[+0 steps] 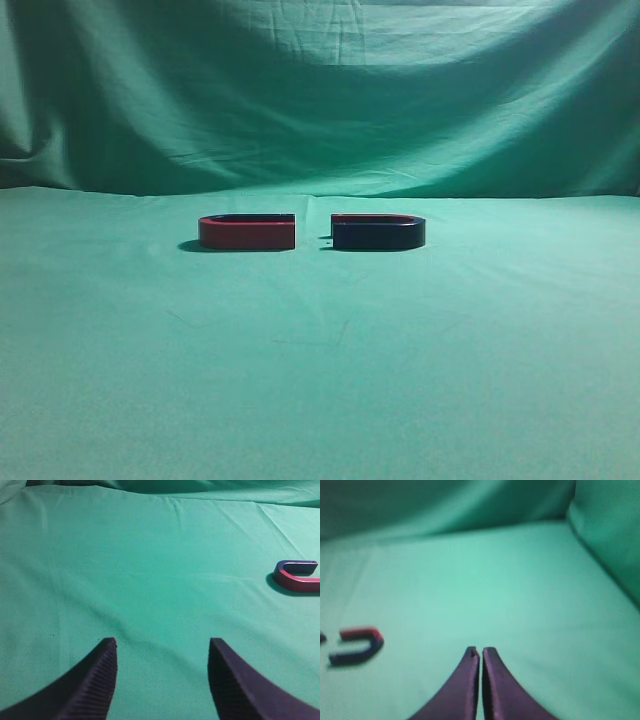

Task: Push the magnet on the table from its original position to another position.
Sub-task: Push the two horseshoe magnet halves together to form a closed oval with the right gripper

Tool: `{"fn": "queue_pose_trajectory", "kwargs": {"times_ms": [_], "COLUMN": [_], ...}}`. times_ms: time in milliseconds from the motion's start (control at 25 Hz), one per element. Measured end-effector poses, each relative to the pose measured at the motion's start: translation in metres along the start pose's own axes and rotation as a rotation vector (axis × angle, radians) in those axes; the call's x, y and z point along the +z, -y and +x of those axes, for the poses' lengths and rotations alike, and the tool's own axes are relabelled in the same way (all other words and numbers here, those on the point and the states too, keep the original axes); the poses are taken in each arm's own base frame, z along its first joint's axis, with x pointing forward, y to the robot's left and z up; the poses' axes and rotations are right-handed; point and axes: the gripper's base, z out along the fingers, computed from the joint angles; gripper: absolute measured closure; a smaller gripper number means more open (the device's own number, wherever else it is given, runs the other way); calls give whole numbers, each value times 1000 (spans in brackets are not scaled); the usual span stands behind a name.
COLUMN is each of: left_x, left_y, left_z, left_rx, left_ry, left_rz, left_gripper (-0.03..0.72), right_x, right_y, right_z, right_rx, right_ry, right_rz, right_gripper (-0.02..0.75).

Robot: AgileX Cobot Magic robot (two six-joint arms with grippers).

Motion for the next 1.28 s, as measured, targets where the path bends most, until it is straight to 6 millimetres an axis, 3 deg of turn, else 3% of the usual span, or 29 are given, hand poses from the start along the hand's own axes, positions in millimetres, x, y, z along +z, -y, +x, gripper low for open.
{"fn": "queue_pose_trajectory", "kwargs": {"times_ms": [240, 360, 640, 1000, 1280], "left_x": [0, 0, 0, 0, 0], "left_y": [0, 0, 0, 0, 0], "left_z": [0, 0, 0, 0, 0], "left_rx": [0, 0, 0, 0, 0], "left_ry": [0, 0, 0, 0, 0], "left_rz": [0, 0, 0, 0, 0], "left_gripper": [316, 316, 316, 316, 316], "right_x": [43, 60, 119, 208, 274], "right_y": [-9, -27, -68, -116, -129], "right_z": [-13, -21, -31, -7, 18], "right_rx": [-104, -220, -227, -194, -177], "right_ry": [-406, -537, -753, -943, -1029], "right_rz": [-36, -171, -287, -284, -209], "right_gripper": [738, 738, 738, 738, 738]}}
